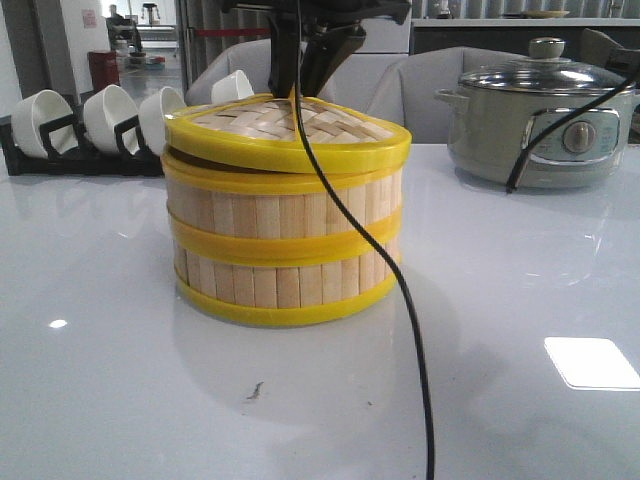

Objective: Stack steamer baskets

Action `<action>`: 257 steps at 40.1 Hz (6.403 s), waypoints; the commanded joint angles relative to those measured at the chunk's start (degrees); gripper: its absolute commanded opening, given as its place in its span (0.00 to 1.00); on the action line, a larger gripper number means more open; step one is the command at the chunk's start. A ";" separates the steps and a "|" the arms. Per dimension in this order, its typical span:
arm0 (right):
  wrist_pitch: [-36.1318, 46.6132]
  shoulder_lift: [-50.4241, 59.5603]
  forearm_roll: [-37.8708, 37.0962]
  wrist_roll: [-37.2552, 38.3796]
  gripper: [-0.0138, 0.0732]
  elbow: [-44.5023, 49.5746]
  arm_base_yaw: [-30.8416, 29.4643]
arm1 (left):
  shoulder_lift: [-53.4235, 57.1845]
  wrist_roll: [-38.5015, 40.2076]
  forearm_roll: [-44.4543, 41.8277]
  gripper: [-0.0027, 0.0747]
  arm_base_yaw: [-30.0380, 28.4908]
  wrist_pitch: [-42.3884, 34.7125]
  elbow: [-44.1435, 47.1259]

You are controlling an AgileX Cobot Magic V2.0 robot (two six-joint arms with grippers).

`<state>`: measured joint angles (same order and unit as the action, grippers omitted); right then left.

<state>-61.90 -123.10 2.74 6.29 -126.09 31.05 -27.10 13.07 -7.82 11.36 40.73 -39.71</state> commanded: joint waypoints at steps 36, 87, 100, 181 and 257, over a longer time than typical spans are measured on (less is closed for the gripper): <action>3.18 3.47 0.87 -0.52 0.31 -2.01 0.38 | -0.29 0.50 0.05 0.16 -0.04 -4.93 -1.68; 31.44 35.52 -8.80 -0.46 0.61 35.95 -9.25 | -0.29 0.50 0.05 0.16 -0.04 -4.93 -1.68; 41.82 56.71 -8.80 -0.46 0.61 63.42 -16.20 | -0.29 0.50 0.05 0.16 -0.04 -4.93 -1.68; 48.56 102.86 -5.47 -0.46 0.22 109.54 -32.94 | -0.29 0.50 0.05 0.16 -0.04 -4.93 -1.68; 48.50 102.86 -5.47 -0.46 0.22 109.54 -32.94 | 27.60 0.31 5.22 0.16 -7.45 -45.31 40.09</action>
<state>-18.73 -20.05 -2.51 6.18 -14.95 -1.60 -0.52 13.17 -3.05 4.41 0.00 0.42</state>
